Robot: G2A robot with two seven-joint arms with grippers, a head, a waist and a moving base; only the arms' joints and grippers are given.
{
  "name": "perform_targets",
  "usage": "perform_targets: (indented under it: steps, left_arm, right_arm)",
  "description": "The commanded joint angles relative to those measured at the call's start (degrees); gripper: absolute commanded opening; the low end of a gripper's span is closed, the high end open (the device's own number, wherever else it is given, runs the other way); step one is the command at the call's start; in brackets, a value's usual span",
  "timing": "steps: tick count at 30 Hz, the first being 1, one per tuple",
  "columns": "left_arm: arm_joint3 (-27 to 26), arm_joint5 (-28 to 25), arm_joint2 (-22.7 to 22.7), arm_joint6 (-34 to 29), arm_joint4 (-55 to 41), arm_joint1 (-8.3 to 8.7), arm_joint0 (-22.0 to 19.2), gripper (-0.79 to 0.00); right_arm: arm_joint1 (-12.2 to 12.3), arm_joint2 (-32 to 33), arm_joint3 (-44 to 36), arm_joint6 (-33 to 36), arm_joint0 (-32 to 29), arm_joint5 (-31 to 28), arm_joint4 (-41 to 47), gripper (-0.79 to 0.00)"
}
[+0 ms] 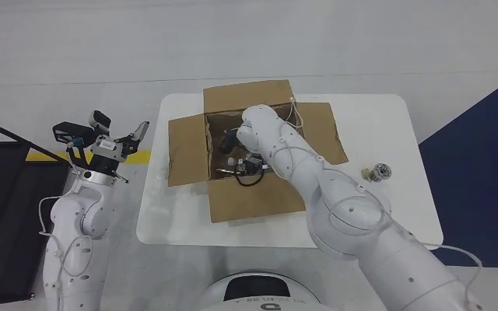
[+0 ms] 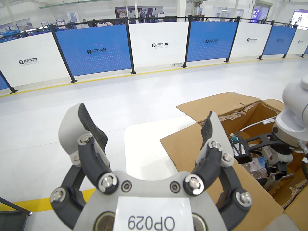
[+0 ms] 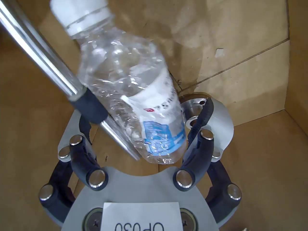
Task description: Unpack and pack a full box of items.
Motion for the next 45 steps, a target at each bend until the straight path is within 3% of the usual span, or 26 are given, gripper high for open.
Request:
perform_targets:
  steps: [1,3,12,23,35,39,45]
  left_arm:
    - [0.0,0.0,0.0,0.0,0.0,0.0,0.0,0.0]
    - [0.0,0.0,0.0,0.0,0.0,0.0,0.0,0.0]
    - [0.0,0.0,0.0,0.0,0.0,0.0,0.0,0.0]
    - [0.0,0.0,0.0,0.0,0.0,0.0,0.0,0.0]
    - [0.0,0.0,0.0,0.0,0.0,0.0,0.0,0.0]
    - [0.0,0.0,0.0,0.0,0.0,0.0,0.0,0.0]
    - [0.0,0.0,0.0,0.0,0.0,0.0,0.0,0.0]
  right_arm:
    - [-0.3,0.08,0.36,-0.17,-0.08,0.67,-0.3,-0.588]
    - [-0.5,0.49,1.05,-0.53,0.16,1.1,0.08,-0.785]
    - [0.05,2.63,4.11,-1.85,3.28,-0.52,2.11,-0.785]
    - [2.15,5.84,6.4,-2.82,6.16,-8.21,6.54,-0.785]
    - [4.56,8.61,11.21,-8.64,11.92,-16.09,10.04,-0.785]
    - [7.15,10.48,11.21,-11.2,13.72,-22.23,13.55,-0.785]
    - [13.9,12.54,11.21,-19.05,14.04,-31.2,17.11,-0.785]
